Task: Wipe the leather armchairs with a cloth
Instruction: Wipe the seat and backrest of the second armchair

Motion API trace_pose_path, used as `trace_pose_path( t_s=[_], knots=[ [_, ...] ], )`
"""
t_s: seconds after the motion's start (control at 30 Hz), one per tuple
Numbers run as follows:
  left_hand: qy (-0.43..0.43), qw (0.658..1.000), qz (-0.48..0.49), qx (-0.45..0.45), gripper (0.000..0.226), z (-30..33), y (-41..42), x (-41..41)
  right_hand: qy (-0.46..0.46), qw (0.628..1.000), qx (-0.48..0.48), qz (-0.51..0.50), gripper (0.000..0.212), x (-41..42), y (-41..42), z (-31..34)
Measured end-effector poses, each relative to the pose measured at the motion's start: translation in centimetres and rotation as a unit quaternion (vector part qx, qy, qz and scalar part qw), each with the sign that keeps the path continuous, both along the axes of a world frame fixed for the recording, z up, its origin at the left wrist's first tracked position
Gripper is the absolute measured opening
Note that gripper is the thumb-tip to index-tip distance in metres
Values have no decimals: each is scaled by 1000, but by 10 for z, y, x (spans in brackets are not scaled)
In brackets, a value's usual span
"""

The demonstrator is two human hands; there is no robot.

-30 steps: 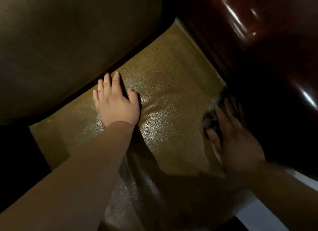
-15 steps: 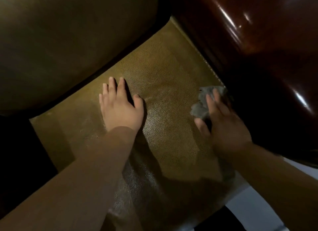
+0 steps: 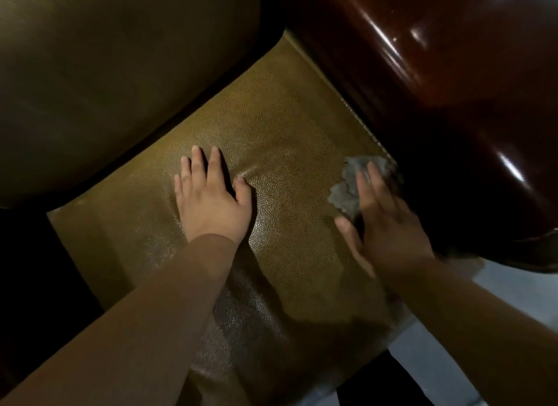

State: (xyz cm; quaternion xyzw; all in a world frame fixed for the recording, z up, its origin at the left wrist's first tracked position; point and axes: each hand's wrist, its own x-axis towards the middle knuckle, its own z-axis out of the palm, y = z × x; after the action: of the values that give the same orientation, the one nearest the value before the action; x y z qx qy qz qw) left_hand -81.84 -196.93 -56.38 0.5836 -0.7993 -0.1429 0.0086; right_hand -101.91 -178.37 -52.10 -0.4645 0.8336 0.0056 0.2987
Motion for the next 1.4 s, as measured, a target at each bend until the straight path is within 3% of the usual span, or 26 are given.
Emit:
trace_pose_path(
  t_s=[0.23,0.47,0.63,0.73,0.83,1.0,1.13,1.27,1.4],
  knots=[
    [-8,999,-43,2,74,0,11,7,-26,997,-63,-48,80,-21,-44,-27],
    [-32,988,-146,42,76,17,75,52,56,991,37,-112,84,35,103,-3],
    [-30,983,-177,38,77,15,96,79,55,982,-2,-180,77,29,6,-9],
    [-34,981,-185,55,79,15,93,76,51,997,-50,-8,71,46,-56,-19],
    [-51,970,-214,100,78,22,90,88,16,972,-88,218,62,85,-62,-19],
    [-90,960,-149,218,77,60,87,123,2,927,-48,372,63,111,-18,0],
    [-144,933,-98,316,59,102,85,153,-18,923,92,374,78,121,-3,20],
    [-150,923,-44,351,35,157,85,178,-88,938,145,302,52,135,-20,81],
    [-89,946,17,311,38,217,66,185,-72,951,104,281,35,133,-66,158]
  ],
)
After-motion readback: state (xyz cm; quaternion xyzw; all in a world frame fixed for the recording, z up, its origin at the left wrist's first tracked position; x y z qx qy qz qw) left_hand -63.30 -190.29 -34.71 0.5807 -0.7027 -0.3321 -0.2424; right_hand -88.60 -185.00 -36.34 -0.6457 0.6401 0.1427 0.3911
